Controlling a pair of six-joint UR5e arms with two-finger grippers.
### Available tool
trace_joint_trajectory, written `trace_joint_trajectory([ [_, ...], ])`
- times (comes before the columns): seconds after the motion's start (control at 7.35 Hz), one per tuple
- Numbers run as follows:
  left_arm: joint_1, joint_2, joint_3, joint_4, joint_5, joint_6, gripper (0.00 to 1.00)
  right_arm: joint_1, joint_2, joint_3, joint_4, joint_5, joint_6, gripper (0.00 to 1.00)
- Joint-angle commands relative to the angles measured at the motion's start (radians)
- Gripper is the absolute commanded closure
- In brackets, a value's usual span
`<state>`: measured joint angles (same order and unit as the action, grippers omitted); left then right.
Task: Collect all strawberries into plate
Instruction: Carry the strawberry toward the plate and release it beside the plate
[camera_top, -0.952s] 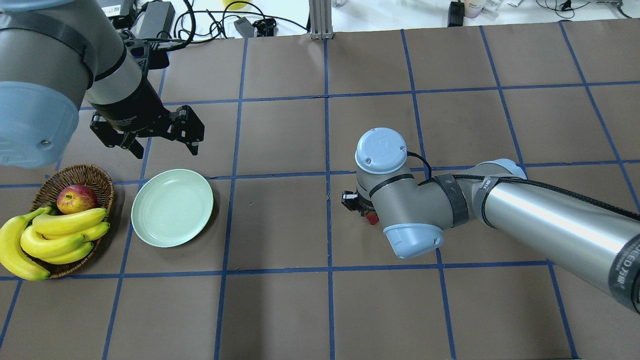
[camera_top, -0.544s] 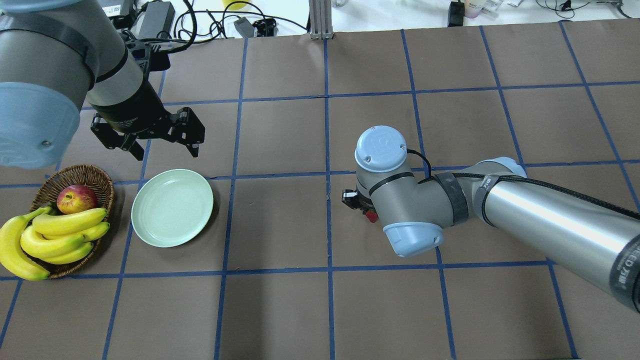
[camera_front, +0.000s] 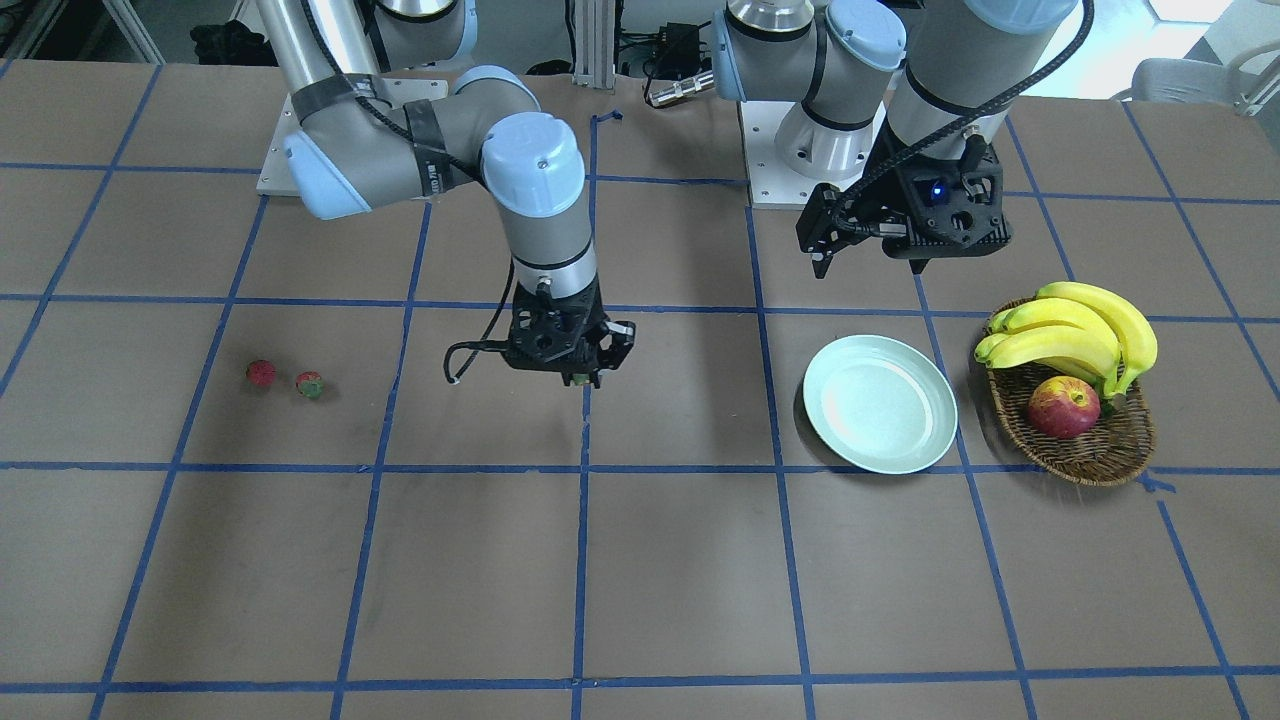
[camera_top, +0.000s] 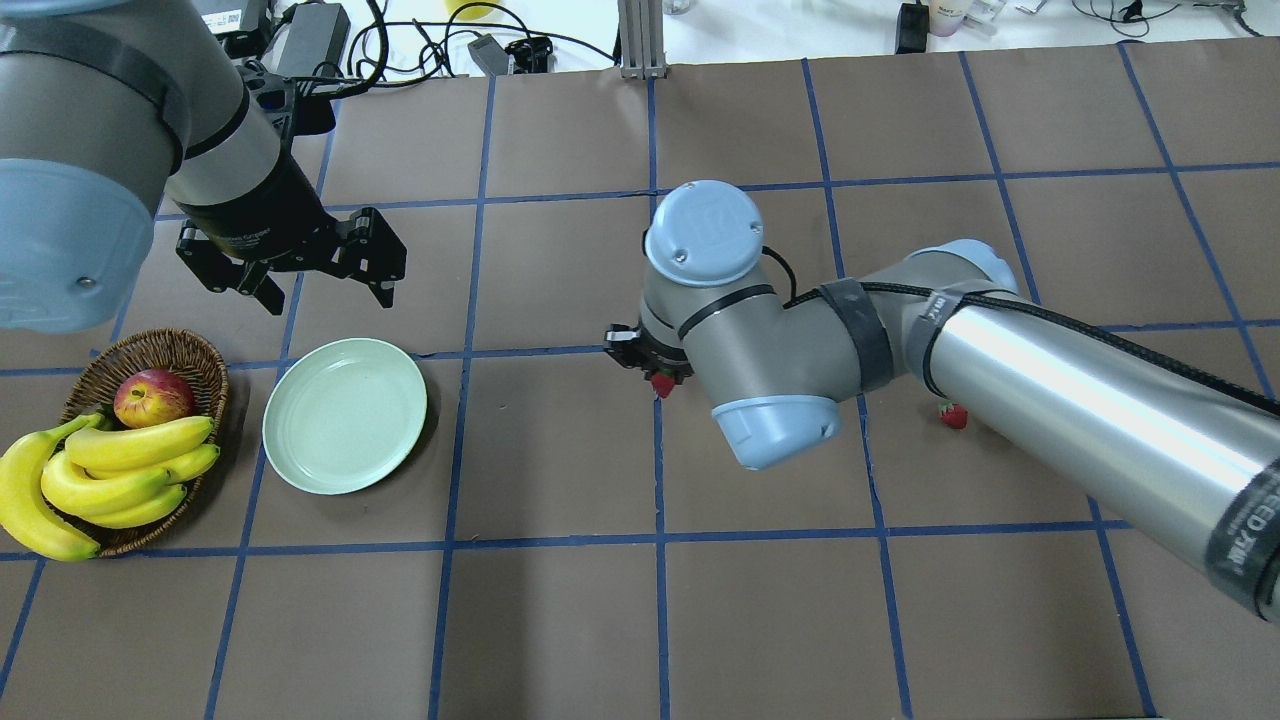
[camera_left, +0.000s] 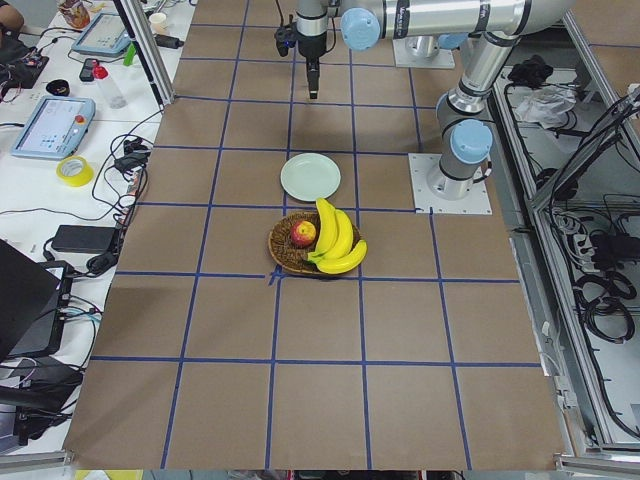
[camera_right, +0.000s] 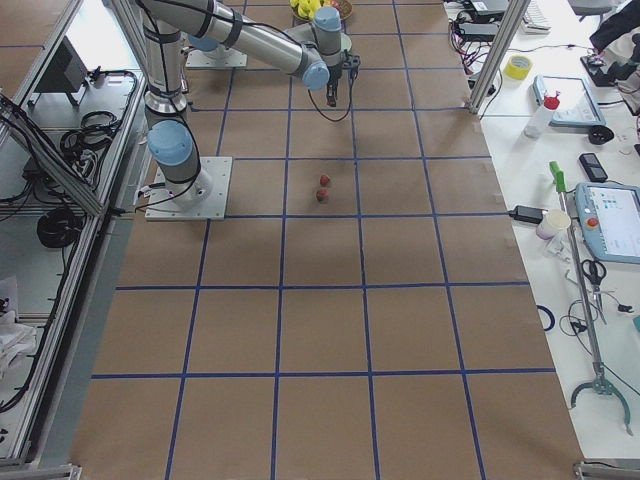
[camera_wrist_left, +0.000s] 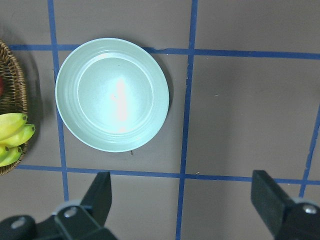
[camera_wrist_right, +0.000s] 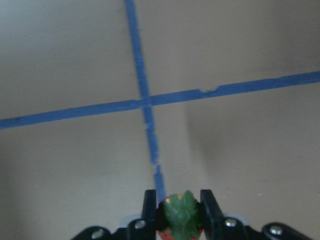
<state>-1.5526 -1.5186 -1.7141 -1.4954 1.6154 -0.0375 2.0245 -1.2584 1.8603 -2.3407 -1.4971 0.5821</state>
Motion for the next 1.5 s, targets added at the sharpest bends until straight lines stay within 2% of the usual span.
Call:
trace_joint_trajectory([
  [0.0,0.0,0.0,0.001,0.001,0.0,0.001,0.0,0.156,0.095,-0.104,0.0,0.002,0.087,0.81],
  [0.27,0.0,0.0,-0.001,0.001,-0.002,0.001,0.0,0.184,0.174,-0.107,-0.032,-0.023,0.108,0.76],
  [0.54,0.0,0.0,-0.004,0.001,0.0,0.001,0.0,0.184,0.195,-0.099,-0.032,-0.025,0.108,0.72],
  [0.82,0.0,0.0,-0.005,0.0,0.0,0.001,0.0,0.184,0.201,-0.099,-0.032,-0.045,0.108,0.58],
  [0.95,0.0,0.0,-0.004,0.001,0.0,0.001,0.0,0.184,0.208,-0.098,-0.032,-0.046,0.108,0.5],
  [1.09,0.0,0.0,-0.007,0.001,-0.002,0.001,0.0,0.183,0.198,-0.098,-0.034,-0.058,0.11,0.34],
  [1.22,0.0,0.0,-0.005,0.001,0.0,0.001,0.0,0.183,0.183,-0.111,-0.046,-0.057,0.11,0.07],
  [1.36,0.0,0.0,-0.005,0.001,-0.002,0.001,0.0,0.181,0.16,-0.102,-0.046,-0.071,0.104,0.0],
])
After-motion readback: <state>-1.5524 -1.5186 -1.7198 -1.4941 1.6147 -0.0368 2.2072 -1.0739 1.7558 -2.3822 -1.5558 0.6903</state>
